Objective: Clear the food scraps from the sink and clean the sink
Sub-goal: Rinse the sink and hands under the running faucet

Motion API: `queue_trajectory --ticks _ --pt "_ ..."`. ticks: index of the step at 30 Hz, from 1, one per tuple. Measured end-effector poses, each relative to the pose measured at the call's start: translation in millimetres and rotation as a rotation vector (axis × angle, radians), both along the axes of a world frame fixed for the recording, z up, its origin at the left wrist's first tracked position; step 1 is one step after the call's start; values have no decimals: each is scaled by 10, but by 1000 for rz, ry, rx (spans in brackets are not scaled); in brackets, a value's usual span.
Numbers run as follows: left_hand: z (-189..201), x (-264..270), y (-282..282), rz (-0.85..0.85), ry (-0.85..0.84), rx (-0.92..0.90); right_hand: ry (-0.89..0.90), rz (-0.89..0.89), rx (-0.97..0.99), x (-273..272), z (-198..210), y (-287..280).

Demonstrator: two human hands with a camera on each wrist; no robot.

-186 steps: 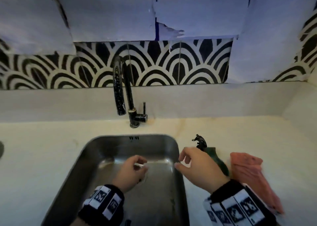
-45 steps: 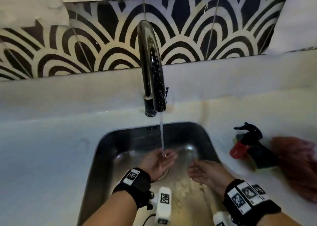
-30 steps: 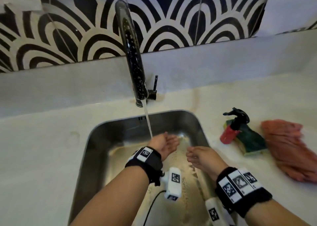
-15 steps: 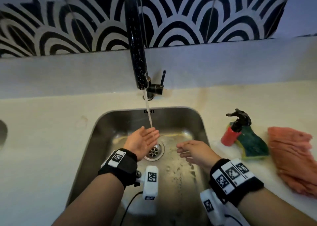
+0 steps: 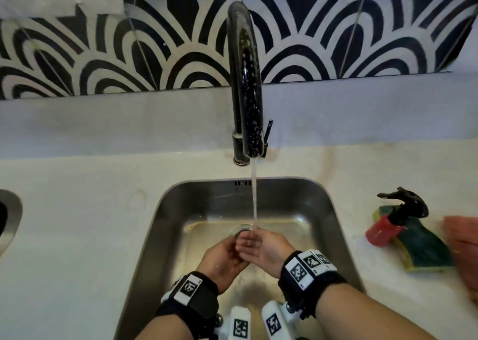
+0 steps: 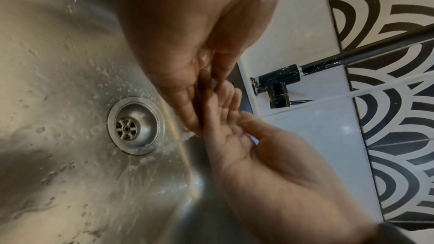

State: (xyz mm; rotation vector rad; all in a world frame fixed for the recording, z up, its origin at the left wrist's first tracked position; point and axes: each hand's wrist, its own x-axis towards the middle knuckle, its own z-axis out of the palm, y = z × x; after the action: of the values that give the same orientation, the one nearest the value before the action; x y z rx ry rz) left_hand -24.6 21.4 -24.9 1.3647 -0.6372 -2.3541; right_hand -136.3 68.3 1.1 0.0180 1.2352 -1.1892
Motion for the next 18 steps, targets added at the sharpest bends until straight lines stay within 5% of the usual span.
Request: queue_trajectory --ticks 10,18 --pt "-106 -59 -58 -15 8 28 -97 -7 -49 -109 66 38" --pt "121 -544 111 -322 -31 -57 826 554 239 -656 300 560"
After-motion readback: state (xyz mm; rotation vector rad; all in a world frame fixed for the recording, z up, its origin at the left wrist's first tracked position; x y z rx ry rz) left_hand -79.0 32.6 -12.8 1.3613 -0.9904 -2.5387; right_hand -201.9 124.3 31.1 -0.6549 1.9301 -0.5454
